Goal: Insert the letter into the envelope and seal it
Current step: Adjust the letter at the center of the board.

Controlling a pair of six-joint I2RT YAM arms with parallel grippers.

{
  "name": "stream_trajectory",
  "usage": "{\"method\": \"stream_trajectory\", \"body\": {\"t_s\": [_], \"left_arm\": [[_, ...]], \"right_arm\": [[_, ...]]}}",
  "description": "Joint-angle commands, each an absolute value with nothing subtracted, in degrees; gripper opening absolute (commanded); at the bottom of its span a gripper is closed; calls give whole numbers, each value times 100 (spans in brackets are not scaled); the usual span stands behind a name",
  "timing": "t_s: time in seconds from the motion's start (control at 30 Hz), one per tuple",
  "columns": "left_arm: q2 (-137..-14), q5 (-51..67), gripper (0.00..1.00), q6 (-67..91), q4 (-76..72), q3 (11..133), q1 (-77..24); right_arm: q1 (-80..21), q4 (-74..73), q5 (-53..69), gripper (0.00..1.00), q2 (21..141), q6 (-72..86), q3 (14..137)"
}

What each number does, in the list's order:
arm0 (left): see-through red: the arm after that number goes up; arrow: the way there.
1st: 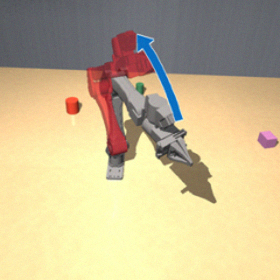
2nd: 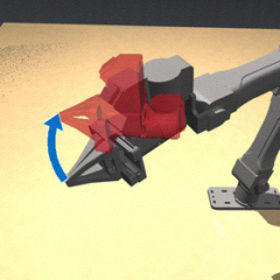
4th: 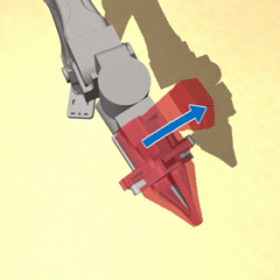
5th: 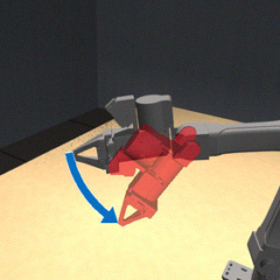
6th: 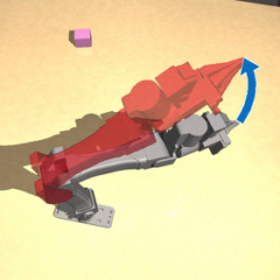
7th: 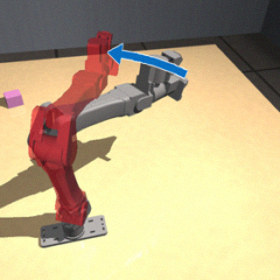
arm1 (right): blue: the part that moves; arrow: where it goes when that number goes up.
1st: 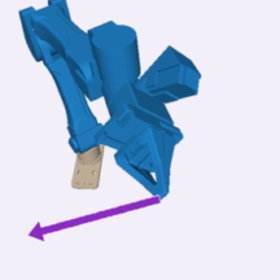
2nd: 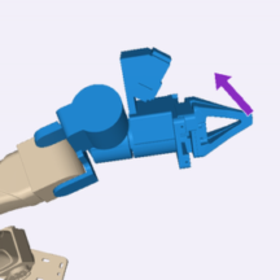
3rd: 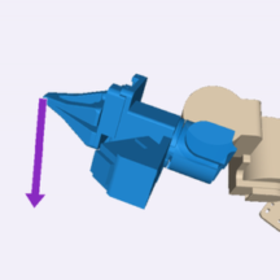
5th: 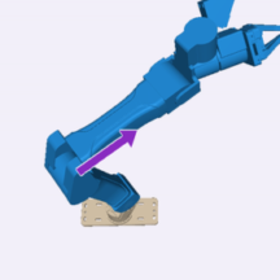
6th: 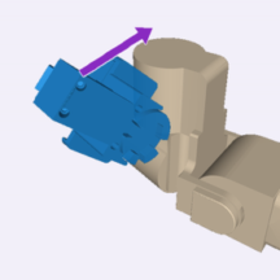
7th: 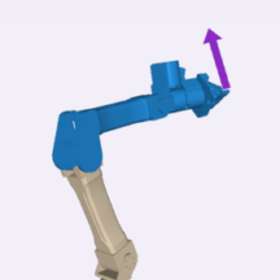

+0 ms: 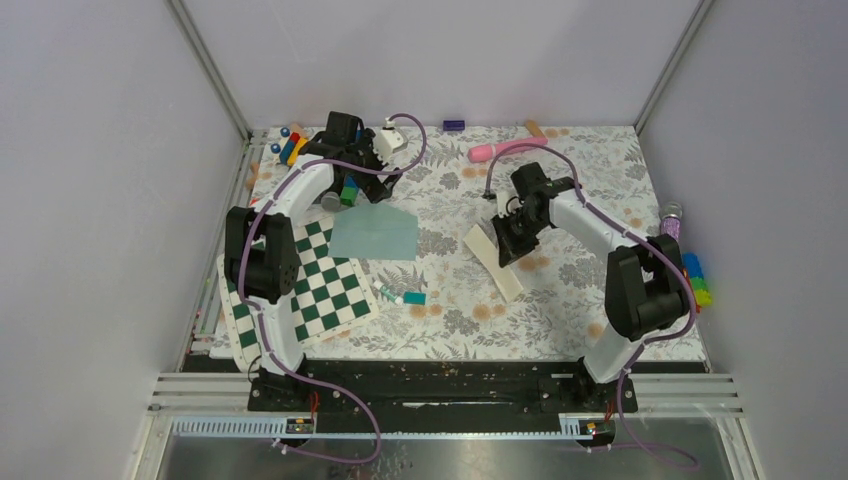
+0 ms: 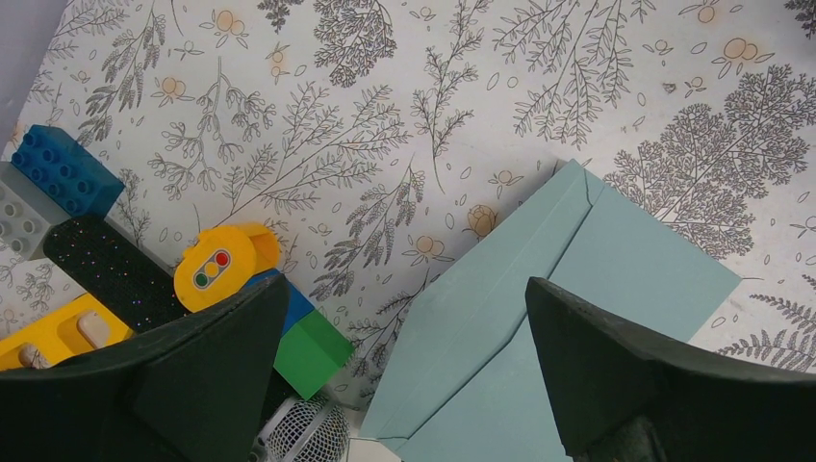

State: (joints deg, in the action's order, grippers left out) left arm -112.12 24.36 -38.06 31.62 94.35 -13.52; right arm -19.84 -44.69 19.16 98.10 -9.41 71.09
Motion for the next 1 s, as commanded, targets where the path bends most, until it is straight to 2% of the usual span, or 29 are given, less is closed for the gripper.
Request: {"method": "stream_trajectory", "body": {"t_s": [0.0,0.1,0.17,0.27,0.4,0.57,0.97], "left_arm": [[-10863,2681,99,-3806,3015,9431,-1318],[-10885,2736,99,-3810,3015,9432,-1318],[-10895,2775,99,-3809,3016,9427,-1310],[-10912,2817,99,-3814,3017,9417,-1304],[-10941,2822,99,-3856,3019,9431,-1293],[-10982,2779,99,-3958,3041,9477,-1292],[-11513,2214,99,-4822,3421,9767,-1292]], "right_arm": [[-1684,-4649,3619,0,9703,-1160,7198],[-1442,-4708,3845,1,10207,-1067,7217],[-1260,-4721,3836,10,10542,-1056,7233],[-952,-4713,3735,14,10808,-976,7239],[-800,-4612,3187,37,10668,-904,7192],[-801,-4464,2275,53,10259,-899,7161],[-804,-4176,1697,59,9050,-1031,7040]]}}
